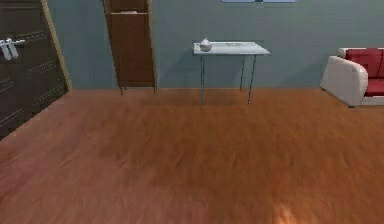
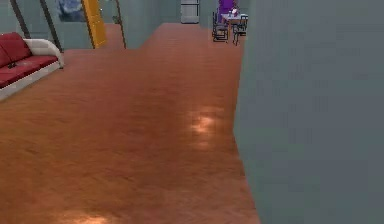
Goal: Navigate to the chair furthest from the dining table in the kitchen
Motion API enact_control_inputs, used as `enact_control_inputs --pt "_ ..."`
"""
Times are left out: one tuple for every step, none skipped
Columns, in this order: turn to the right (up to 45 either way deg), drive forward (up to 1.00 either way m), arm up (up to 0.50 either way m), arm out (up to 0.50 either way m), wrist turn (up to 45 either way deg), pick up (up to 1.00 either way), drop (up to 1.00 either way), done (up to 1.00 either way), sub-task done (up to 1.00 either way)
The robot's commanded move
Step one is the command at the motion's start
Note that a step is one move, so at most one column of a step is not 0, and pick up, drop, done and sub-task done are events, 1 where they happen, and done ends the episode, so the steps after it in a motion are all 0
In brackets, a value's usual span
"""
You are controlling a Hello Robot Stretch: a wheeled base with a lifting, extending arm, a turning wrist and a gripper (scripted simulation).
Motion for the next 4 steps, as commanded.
enact_control_inputs --pt "-45.0 0.00 0.00 0.00 0.0 0.00 0.00 0.00 0.00" --pt "-39.0 0.00 0.00 0.00 0.0 0.00 0.00 0.00 0.00" --pt "0.0 1.00 0.00 0.00 0.0 0.00 0.00 0.00 0.00" --pt "-15.0 0.00 0.00 0.00 0.0 0.00 0.00 0.00 0.00"
